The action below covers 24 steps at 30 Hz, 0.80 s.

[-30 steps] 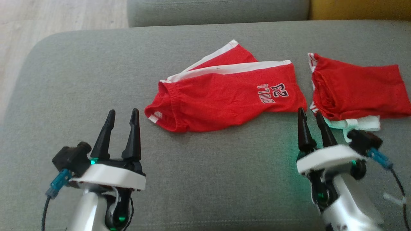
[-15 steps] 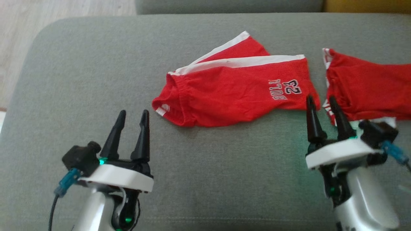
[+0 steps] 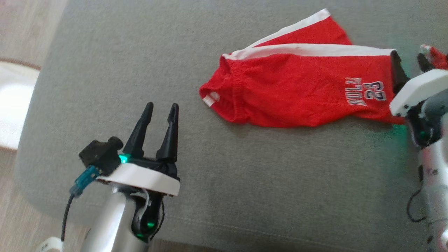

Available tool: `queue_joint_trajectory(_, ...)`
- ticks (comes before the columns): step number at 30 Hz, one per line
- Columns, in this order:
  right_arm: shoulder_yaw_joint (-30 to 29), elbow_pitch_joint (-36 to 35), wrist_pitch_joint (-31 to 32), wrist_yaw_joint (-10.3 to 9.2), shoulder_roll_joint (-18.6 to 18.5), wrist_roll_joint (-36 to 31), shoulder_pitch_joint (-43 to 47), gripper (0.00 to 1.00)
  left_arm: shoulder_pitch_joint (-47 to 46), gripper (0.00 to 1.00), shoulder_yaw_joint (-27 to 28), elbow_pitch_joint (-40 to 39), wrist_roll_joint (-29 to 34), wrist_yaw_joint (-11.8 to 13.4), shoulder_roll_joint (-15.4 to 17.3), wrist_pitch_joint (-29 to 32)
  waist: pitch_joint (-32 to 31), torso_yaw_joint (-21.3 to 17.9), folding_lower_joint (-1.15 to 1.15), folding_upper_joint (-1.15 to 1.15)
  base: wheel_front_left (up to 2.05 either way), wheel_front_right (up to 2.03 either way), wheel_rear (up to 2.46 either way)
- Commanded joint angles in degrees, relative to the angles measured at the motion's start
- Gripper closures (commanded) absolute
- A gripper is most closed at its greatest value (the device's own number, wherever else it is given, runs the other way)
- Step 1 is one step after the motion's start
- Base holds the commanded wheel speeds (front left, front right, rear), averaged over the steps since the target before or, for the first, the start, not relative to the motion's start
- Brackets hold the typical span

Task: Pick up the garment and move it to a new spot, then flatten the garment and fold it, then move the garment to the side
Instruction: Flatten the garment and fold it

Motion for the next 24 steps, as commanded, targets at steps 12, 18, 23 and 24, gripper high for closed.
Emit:
queue_joint_trajectory(12, -5.76, 16.66, 2.03, -0.04, -3.48, -11.6, -13.21, 0.0, -4.3, 0.0, -0.8, -1.33, -1.78, 1.21, 0.49, -0.3, 5.62, 4.97, 0.0, 0.0, 0.0, 0.0, 0.0)
queue_joint_trajectory(18, -6.4, 20.65, 1.7, -0.04, -3.63, -13.44, -15.62, 0.0, -4.87, 0.0, -1.24, -1.31, -2.11, 1.45, 0.49, -0.3, 6.34, 5.09, 0.0, 0.0, 0.0, 0.0, 0.0)
queue_joint_trajectory(23, -4.05, 23.14, 0.25, -0.04, -3.14, -13.07, -17.17, 1.0, -5.11, 0.0, -1.2, -0.95, -2.24, 1.58, 0.49, -0.3, 6.2, 4.73, 0.0, 0.0, 0.0, 0.0, 0.0)
queue_joint_trajectory(24, -3.39, 23.28, -0.63, -0.04, -3.15, -12.81, -17.4, 1.0, -5.07, 0.0, -1.15, -0.76, -2.18, 1.57, 0.49, -0.3, 5.96, 4.6, 0.0, 0.0, 0.0, 0.0, 0.0)
